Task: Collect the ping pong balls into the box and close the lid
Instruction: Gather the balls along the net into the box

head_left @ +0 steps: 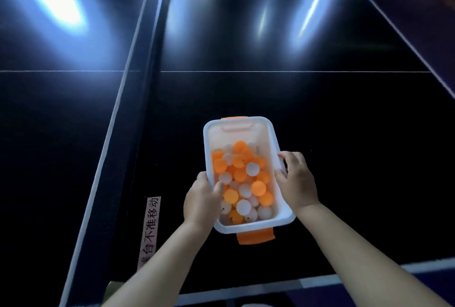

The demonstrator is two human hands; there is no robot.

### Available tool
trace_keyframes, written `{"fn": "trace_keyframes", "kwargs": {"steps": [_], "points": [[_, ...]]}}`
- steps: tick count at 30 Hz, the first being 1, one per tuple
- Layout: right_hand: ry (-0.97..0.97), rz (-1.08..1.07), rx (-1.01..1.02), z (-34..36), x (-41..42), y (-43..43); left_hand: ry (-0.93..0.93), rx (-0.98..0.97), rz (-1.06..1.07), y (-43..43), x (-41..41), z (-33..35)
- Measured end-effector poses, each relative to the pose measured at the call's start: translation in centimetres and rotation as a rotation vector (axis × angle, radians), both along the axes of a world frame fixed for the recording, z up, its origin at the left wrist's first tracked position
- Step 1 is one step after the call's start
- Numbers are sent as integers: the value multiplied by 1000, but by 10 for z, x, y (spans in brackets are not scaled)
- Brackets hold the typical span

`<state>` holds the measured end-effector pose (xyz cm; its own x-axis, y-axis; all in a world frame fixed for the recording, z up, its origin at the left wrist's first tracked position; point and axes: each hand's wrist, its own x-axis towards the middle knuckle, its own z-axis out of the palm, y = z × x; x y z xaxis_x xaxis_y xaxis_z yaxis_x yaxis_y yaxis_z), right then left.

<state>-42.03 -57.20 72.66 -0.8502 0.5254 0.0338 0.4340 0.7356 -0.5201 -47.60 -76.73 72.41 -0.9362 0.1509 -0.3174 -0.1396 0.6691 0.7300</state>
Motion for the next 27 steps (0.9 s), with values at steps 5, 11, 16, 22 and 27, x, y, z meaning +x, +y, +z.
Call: {"fn": "trace_keyframes", "kwargs": {"steps": [5, 11, 16, 22, 27], "points": [[-34, -169, -70, 10, 35, -9, 71, 40, -121, 4, 6, 4], [0, -390, -94, 29, 127, -4, 15, 181, -320, 34, 44, 23], [65, -581, -126, 38, 211, 4, -4, 187, -518, 75, 96, 40], [114, -811, -133, 44, 333, 16, 2, 141, -797, 132, 190, 53], [120, -943, -120, 43, 458, 35, 66, 96, -965, 183, 304, 53]]}}
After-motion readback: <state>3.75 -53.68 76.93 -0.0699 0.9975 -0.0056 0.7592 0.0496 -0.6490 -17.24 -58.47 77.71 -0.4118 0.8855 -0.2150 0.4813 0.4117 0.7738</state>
